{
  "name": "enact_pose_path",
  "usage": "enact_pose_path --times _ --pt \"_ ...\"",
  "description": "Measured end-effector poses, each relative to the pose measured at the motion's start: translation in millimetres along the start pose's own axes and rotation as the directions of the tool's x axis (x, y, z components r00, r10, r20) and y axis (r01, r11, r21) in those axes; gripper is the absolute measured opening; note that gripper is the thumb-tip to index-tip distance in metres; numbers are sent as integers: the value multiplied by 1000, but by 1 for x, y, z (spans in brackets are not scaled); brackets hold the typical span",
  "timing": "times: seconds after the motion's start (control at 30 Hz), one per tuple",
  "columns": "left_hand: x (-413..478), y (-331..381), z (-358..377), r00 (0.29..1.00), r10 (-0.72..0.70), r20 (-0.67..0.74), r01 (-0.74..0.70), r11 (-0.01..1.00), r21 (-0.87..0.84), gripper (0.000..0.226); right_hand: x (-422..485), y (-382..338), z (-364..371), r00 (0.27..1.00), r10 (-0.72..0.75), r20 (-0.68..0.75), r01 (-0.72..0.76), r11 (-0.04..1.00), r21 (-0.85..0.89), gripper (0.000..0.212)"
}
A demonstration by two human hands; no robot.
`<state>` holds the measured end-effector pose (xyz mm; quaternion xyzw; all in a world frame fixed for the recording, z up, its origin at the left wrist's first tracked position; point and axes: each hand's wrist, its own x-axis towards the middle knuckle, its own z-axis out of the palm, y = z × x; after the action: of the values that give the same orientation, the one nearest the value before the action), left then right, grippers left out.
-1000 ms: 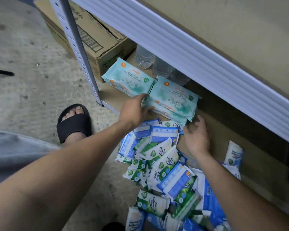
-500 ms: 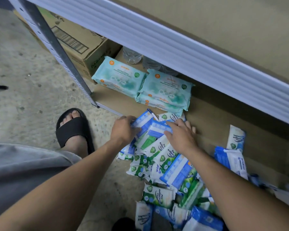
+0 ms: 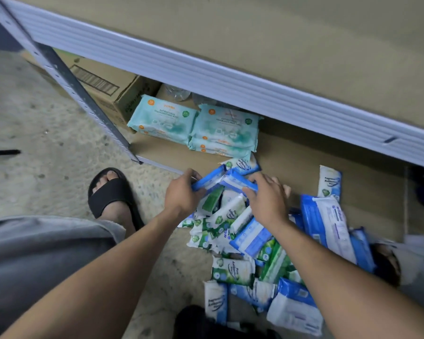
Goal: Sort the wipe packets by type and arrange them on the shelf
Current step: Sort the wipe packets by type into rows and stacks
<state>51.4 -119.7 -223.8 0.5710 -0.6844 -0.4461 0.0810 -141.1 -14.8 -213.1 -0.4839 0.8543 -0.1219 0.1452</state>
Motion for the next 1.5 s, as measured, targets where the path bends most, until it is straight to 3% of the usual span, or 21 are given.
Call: enact_pose_path --times 0.1,0.2,0.53,0.67,0.77,1.0,1.5 --pt "-22 14 0 999 36 -27 -36 999 -22 20 -15 5 -21 988 119 -96 -109 988 106 18" --pt "-43 28 6 998 54 -33 -55 998 -36 16 -35 15 -36 965 260 -40 -240 932 272 17" --pt "-124 65 57 989 148 7 -148 989 -29 15 -130 73 -55 849 508 148 -529 804 272 15" --pt "-152 61 69 949 195 248 -209 978 30 14 -159 95 -58 839 517 170 -544 779 312 22" --pt "-164 58 68 927 179 328 -250 950 188 23 -175 103 -61 836 515 190 -549 778 304 26" --pt "-172 59 48 960 152 235 -231 905 358 31 -187 105 -68 889 403 217 -450 855 256 34" --pt "-126 34 21 991 94 97 -123 923 365 35 -121 59 -37 940 176 294 -258 928 268 41"
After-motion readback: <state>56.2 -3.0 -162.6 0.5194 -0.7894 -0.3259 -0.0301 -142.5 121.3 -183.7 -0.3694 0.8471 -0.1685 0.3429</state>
